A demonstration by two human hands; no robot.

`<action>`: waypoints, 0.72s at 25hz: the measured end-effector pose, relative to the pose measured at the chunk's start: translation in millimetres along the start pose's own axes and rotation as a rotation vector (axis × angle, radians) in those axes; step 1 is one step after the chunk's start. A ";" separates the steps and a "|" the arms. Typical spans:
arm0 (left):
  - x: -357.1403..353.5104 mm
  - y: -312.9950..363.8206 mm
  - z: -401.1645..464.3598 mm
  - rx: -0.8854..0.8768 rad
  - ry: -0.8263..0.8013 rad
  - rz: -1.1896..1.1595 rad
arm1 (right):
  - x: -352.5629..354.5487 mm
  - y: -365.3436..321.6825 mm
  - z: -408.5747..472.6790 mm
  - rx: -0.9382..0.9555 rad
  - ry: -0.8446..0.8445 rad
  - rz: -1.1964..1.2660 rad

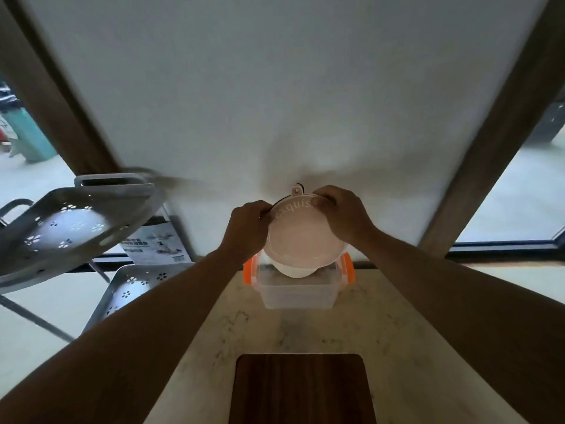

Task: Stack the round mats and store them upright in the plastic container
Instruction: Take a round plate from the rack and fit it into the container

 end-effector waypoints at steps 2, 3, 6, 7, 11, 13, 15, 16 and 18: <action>-15.4 -8.6 9.5 0.004 0.000 0.024 | -9.7 19.4 4.2 -0.027 -0.005 0.027; -22.6 -13.9 12.1 0.006 -0.005 0.039 | -16.1 29.1 5.0 -0.041 -0.012 0.038; -46.1 -32.8 15.6 0.025 -0.032 0.061 | -40.6 57.9 7.2 -0.076 -0.041 0.055; -53.1 -39.6 16.3 0.040 -0.036 0.061 | -49.1 66.3 7.9 -0.084 -0.045 0.058; -80.0 -58.2 18.5 0.117 -0.018 0.034 | -73.9 92.0 9.3 -0.076 -0.035 0.055; -92.6 -63.5 22.4 0.099 -0.015 0.084 | -81.1 102.6 10.1 -0.076 -0.001 0.046; -102.6 -69.2 25.1 0.071 -0.005 0.147 | -86.3 108.6 9.6 -0.060 0.040 0.047; -106.0 -72.3 25.7 0.070 0.007 0.152 | -89.0 110.4 9.1 -0.039 0.056 0.027; -111.5 -78.9 24.1 0.053 0.054 0.128 | -92.9 113.2 7.7 0.019 0.092 -0.056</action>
Point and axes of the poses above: each hand's wrist, its own z-axis towards the middle knuckle, its own x-axis out of the back of the hand, y = z × x, the point moved 1 cm from there along z, towards the middle knuckle, and after that the axes turned 4 degrees about -y, right-handed, at the moved point
